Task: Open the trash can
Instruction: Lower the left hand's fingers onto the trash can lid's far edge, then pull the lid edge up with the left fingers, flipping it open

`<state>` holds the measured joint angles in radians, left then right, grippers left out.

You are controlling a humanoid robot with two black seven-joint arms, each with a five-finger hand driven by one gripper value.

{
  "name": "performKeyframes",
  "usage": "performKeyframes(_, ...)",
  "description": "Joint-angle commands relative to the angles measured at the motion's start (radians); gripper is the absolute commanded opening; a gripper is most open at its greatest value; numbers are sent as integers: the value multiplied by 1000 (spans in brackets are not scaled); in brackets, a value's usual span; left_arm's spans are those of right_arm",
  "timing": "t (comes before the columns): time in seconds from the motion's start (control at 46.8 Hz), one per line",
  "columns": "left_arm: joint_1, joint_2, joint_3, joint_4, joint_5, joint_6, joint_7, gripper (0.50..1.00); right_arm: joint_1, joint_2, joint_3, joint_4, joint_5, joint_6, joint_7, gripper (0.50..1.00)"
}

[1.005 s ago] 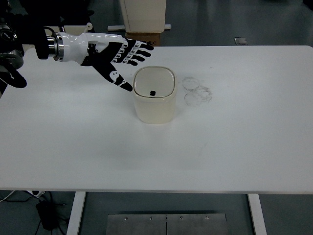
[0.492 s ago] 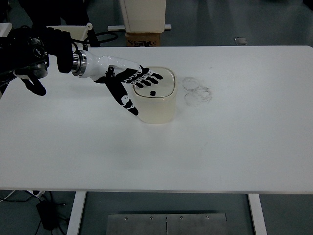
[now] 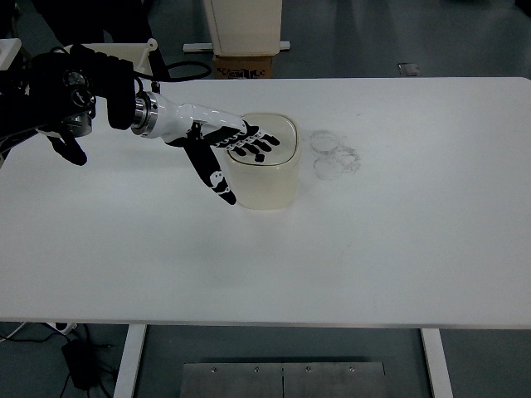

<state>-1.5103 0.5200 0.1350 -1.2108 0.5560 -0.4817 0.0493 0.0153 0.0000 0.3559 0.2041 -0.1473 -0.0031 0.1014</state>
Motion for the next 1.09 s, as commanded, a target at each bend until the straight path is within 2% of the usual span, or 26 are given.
performKeyframes(0.0,1,-3,0,2,5,0,0,1000,0,0,0,0,0,0,0,993)
performKeyframes(0.706,7,-14,-2,7,36,0,0,1000,0,0,0,0,0,0,0,993)
performKeyframes(1.07,-28,11,-77,13,-76,12,-6,1000,0,0,0,0,0,0,1,993)
